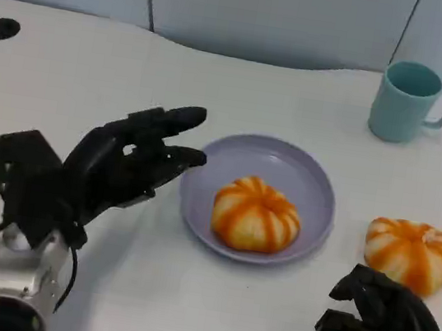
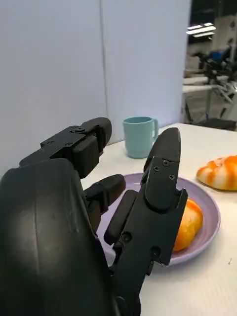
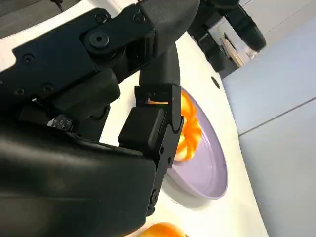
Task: Grasp the bread from the table and place it into the plate.
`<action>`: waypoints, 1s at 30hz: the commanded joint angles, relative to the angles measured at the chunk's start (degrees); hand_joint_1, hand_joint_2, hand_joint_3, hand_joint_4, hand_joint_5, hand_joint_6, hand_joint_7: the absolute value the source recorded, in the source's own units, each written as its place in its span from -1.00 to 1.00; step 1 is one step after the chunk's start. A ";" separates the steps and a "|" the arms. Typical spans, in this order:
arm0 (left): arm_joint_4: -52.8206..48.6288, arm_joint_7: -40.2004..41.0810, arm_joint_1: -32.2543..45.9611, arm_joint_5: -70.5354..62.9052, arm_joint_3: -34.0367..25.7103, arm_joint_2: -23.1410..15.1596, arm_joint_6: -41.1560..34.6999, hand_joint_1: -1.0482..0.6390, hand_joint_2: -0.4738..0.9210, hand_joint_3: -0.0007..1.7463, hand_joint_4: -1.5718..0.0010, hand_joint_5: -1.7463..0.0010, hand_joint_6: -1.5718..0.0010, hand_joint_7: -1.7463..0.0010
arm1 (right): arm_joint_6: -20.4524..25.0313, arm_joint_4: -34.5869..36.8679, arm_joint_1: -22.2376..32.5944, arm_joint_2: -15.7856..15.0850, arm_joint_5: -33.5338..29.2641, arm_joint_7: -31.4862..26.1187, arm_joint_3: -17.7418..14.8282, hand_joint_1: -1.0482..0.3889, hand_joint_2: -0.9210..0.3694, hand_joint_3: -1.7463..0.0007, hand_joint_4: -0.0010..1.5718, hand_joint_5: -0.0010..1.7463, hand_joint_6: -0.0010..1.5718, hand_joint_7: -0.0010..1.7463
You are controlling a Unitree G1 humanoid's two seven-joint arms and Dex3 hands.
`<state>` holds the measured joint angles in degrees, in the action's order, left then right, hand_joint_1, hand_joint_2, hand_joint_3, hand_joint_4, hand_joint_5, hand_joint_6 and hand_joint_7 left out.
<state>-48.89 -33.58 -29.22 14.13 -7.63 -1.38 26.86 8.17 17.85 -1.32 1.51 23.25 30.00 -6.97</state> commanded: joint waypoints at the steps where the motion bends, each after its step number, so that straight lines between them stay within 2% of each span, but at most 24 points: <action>1: 11.07 -1.97 7.47 6.71 -1.91 0.69 -7.62 -0.25 1.00 -0.73 0.26 0.09 0.06 0.88 | -0.85 0.60 -0.58 -1.10 -0.11 0.36 -0.40 -0.74 -0.76 1.00 0.83 -0.09 0.62 -0.09; 10: 29.48 2.64 19.34 12.74 -3.01 1.82 -21.07 -0.15 1.00 -0.76 0.09 -0.16 -0.18 0.78 | -0.67 0.33 -0.54 -1.07 -0.09 0.28 -0.35 -0.73 -0.77 1.00 0.84 -0.12 0.62 -0.12; 15: 32.87 4.51 23.12 14.58 -3.99 2.47 -24.94 -0.08 1.00 -0.75 0.06 -0.36 -0.28 0.66 | -0.68 0.11 -0.36 -0.89 0.14 0.25 -0.39 -0.72 -0.77 1.00 0.86 -0.12 0.63 -0.12; 17: 33.00 5.53 24.10 14.97 -4.51 2.71 -26.08 -0.05 0.85 -0.54 0.00 -0.35 -0.23 0.49 | -0.48 0.29 -0.47 -0.99 0.45 0.56 -0.52 -0.71 -0.77 1.00 0.85 -0.11 0.62 -0.12; 18: 32.95 5.88 24.46 15.07 -4.73 2.75 -26.43 -0.03 0.68 -0.26 0.01 -0.41 -0.18 0.35 | -0.52 0.42 -0.53 -1.05 0.50 0.71 -0.56 -0.72 -0.77 1.00 0.86 -0.11 0.61 -0.12; 21: 32.58 8.06 25.48 14.71 -5.62 3.56 -26.15 -0.02 0.45 0.02 -0.02 -0.49 -0.16 0.20 | -0.37 0.54 -0.68 -1.34 0.24 0.55 -0.56 -0.74 -0.77 1.00 0.86 -0.12 0.61 -0.12; 25: 31.90 8.57 26.08 15.74 -6.84 4.67 -26.09 0.03 0.39 0.19 -0.03 -0.53 -0.15 0.10 | -0.03 -0.11 -0.45 -1.41 0.09 -0.04 -0.58 -0.75 -0.78 0.99 0.87 -0.13 0.60 -0.11; 29: 33.08 10.17 26.76 15.99 -7.60 5.35 -27.83 0.05 0.38 0.25 -0.06 -0.53 -0.14 0.02 | 0.57 -0.48 -0.42 -1.36 0.45 -0.31 -0.83 -0.72 -0.78 1.00 0.87 -0.12 0.60 -0.09; 30: 33.34 10.55 26.99 15.97 -7.67 5.47 -27.91 0.05 0.39 0.26 -0.05 -0.55 -0.08 -0.08 | 0.15 -0.12 -0.55 -1.43 0.32 -0.22 -0.89 -0.72 -0.78 1.00 0.87 -0.11 0.60 -0.08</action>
<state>-16.66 -24.62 -3.64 29.72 -14.47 4.20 -0.36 8.31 18.11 -1.80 1.12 23.25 29.95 -7.17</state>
